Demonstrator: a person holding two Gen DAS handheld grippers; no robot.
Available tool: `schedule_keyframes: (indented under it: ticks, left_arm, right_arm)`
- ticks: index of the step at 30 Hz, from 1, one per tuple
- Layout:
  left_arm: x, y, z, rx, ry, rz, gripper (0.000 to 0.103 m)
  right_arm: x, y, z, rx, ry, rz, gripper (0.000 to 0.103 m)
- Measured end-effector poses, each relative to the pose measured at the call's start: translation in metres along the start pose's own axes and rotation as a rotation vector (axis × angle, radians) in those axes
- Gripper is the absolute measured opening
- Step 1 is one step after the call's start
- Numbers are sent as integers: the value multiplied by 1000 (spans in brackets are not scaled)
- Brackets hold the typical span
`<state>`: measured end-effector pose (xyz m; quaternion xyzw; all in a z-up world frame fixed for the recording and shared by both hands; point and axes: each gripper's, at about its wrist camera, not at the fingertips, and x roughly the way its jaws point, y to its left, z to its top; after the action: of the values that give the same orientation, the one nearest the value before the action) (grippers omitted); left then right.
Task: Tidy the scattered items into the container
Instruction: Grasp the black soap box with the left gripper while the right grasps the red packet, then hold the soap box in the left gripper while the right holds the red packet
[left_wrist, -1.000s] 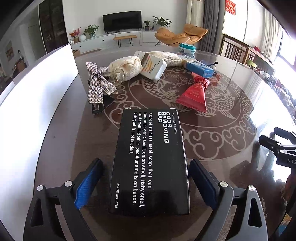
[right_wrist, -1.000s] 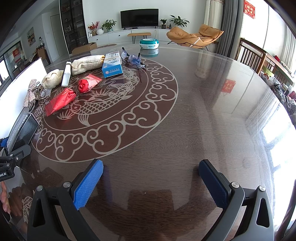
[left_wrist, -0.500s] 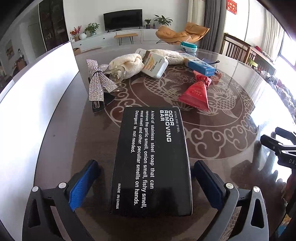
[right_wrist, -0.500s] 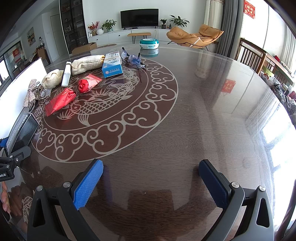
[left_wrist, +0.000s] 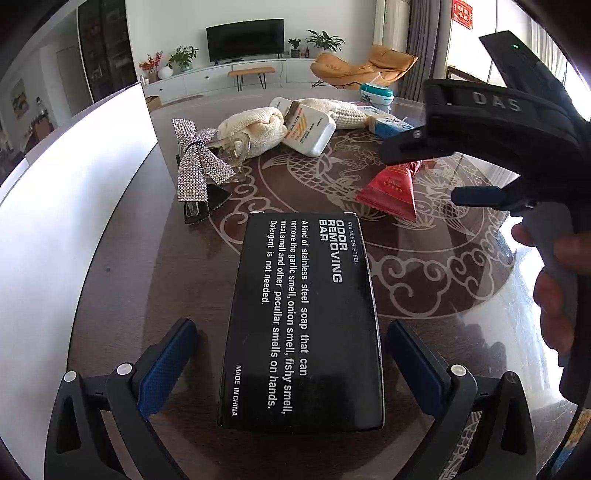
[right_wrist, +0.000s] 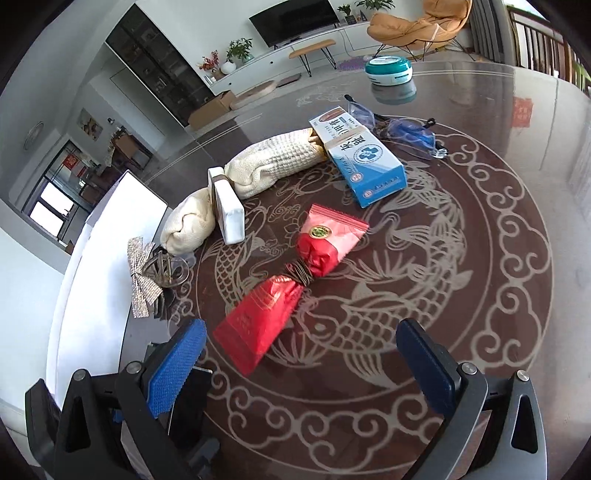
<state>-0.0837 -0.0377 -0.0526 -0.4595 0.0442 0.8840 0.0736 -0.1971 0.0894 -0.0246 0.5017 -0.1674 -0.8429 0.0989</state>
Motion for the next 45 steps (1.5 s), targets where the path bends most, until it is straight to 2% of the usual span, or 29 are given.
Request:
schedule_keyframes:
  ticks: [4, 6, 7, 8, 9, 10, 13, 16, 22, 27, 31, 33, 34, 38, 40, 41, 45]
  left_arm:
    - [0, 0, 1, -1, -1, -2, 103]
    - [-1, 0, 1, -1, 0, -3, 103]
    - [0, 0, 2, -1, -1, -3, 103]
    - [0, 0, 2, -1, -1, -4, 103]
    - [0, 0, 2, -1, 0, -4, 103]
    - [0, 0, 3, -2, 0, -4, 103]
    - [0, 0, 3, -1, 0, -4, 103]
    - [1, 0, 3, -1, 0, -4, 103]
    - [1, 0, 3, -2, 0, -4, 103]
    - [1, -1, 3, -2, 0, -4, 103]
    - [1, 0, 3, -2, -1, -3, 103]
    - [2, -1, 3, -2, -1, -1, 103]
    - [2, -1, 3, -3, -1, -2, 103]
    - [2, -1, 3, -3, -1, -2, 103]
    - [2, -1, 3, -3, -1, -2, 103]
    - [2, -1, 3, -3, -1, -2, 103]
    - [2, -1, 3, -3, -1, -2, 103]
  right_arm:
    - [16, 30, 6, -152, 5, -126, 103]
    - [14, 36, 1, -222, -15, -170, 97]
    - [10, 37, -3, -260, -30, -203, 82]
    - [6, 36, -7, -295, -46, -230, 63]
    - [1, 33, -11, -324, -62, -252, 51]
    - [-6, 28, -14, -334, -71, -239, 20]
    - [-25, 8, -29, -338, -80, -188, 20]
    - [-48, -13, -55, -360, -83, -161, 20]
    - [-88, -35, -107, -390, -124, -194, 21]
    - [-91, -38, -113, -388, -138, -209, 23]
    - [-85, -33, -112, -395, -131, -197, 40]
    - [-83, -30, -113, -413, -132, -229, 56]
    - [-82, -30, -112, -410, -127, -234, 68]
    - [-81, -41, -108, -359, -114, -210, 81]
    - [-79, -37, -109, -375, -109, -227, 84]
    - [-77, -37, -109, -380, -101, -227, 91]
    - [-72, -36, -109, -386, -81, -221, 103]
